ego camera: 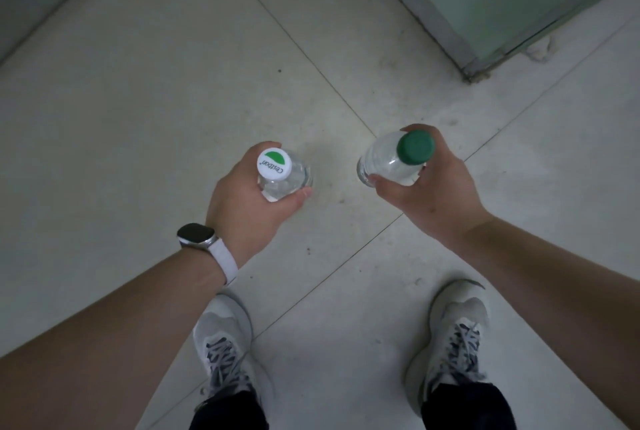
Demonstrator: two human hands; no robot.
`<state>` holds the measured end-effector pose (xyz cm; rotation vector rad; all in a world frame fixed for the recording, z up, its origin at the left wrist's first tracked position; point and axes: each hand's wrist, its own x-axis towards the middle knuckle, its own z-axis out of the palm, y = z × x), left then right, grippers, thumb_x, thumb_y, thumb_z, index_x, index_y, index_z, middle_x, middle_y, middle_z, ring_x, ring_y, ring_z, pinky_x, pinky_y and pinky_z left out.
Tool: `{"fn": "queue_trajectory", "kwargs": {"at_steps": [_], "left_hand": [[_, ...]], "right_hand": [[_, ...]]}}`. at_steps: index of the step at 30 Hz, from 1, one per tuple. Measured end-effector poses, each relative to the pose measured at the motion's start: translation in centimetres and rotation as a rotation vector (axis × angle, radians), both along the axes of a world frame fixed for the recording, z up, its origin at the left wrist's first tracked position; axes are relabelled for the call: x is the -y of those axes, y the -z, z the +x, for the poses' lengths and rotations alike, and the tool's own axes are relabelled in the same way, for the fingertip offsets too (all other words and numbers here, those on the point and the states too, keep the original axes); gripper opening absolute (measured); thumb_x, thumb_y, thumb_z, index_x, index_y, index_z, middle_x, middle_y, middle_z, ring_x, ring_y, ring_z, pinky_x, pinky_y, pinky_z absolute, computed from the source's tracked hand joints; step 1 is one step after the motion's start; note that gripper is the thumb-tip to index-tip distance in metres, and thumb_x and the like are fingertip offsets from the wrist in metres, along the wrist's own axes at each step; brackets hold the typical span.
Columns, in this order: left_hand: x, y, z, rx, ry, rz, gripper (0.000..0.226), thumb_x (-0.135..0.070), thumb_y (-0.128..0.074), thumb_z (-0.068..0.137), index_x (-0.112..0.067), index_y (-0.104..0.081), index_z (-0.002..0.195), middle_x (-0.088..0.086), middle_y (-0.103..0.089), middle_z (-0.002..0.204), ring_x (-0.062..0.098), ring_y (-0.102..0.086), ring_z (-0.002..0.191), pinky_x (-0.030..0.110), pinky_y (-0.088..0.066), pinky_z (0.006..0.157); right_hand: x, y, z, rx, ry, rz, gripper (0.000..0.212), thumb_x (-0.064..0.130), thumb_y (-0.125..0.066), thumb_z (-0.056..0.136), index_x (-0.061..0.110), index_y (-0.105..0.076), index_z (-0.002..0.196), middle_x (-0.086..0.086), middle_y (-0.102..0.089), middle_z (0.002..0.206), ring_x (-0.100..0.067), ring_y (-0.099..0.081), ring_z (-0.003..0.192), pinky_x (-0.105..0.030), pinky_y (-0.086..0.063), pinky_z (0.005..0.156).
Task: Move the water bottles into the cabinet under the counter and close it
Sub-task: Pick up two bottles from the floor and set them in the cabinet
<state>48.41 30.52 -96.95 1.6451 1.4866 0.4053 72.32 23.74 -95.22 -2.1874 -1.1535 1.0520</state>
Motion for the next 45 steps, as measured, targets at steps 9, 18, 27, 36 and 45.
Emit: {"fn": "queue_trajectory", "kwargs": {"at_steps": [9, 18, 27, 36, 45], "left_hand": [[-1.4, -17.9, -1.5, 0.003, -0.019, -0.045, 0.053, -0.032, -0.090, 0.070, -0.050, -0.050, 0.098, -0.031, -0.062, 0.090, -0.019, -0.060, 0.080, 0.009, -0.049, 0.073], [-1.2, -35.8, -2.9, 0.059, -0.044, 0.037, 0.054, -0.034, -0.091, 0.069, -0.034, -0.056, 0.111, -0.021, -0.067, 0.095, 0.002, -0.067, 0.089, 0.025, -0.057, 0.080], [1.8, -51.3, -6.3, 0.079, -0.108, 0.096, 0.057, -0.029, -0.092, 0.068, -0.034, -0.052, 0.109, -0.023, -0.063, 0.090, -0.009, -0.065, 0.080, 0.013, -0.053, 0.074], [5.2, -60.7, -10.2, 0.041, -0.221, 0.134, 0.061, -0.043, -0.091, 0.063, -0.037, -0.054, 0.112, -0.018, -0.068, 0.097, 0.014, -0.070, 0.091, 0.038, -0.058, 0.086], [9.7, -66.6, -15.4, 0.046, -0.631, 0.237, 0.060, -0.035, -0.094, 0.064, -0.026, -0.062, 0.114, -0.016, -0.070, 0.095, 0.013, -0.070, 0.092, 0.033, -0.056, 0.087]], "right_hand": [[-0.8, -17.6, -1.6, 0.010, -0.081, 0.037, 0.061, 0.039, -0.083, 0.074, 0.039, -0.041, 0.119, 0.019, -0.056, 0.101, -0.014, -0.058, 0.095, -0.030, -0.049, 0.078], [-1.0, -34.3, -4.6, 0.034, -0.077, 0.142, 0.064, 0.040, -0.084, 0.071, 0.030, -0.048, 0.124, 0.022, -0.056, 0.094, -0.012, -0.057, 0.090, -0.027, -0.045, 0.076], [0.2, -50.0, -8.3, 0.045, -0.148, 0.147, 0.064, 0.038, -0.083, 0.072, 0.025, -0.049, 0.124, 0.012, -0.060, 0.102, -0.014, -0.057, 0.093, -0.025, -0.041, 0.077], [1.0, -59.5, -11.6, -0.048, -0.258, 0.225, 0.066, 0.041, -0.085, 0.069, 0.030, -0.050, 0.123, 0.015, -0.065, 0.101, -0.014, -0.063, 0.094, -0.032, -0.051, 0.083], [-0.8, -66.0, -17.2, -0.197, -0.543, 0.265, 0.054, 0.037, -0.086, 0.069, 0.039, -0.052, 0.112, 0.025, -0.063, 0.093, 0.003, -0.061, 0.089, -0.019, -0.046, 0.074]]}}
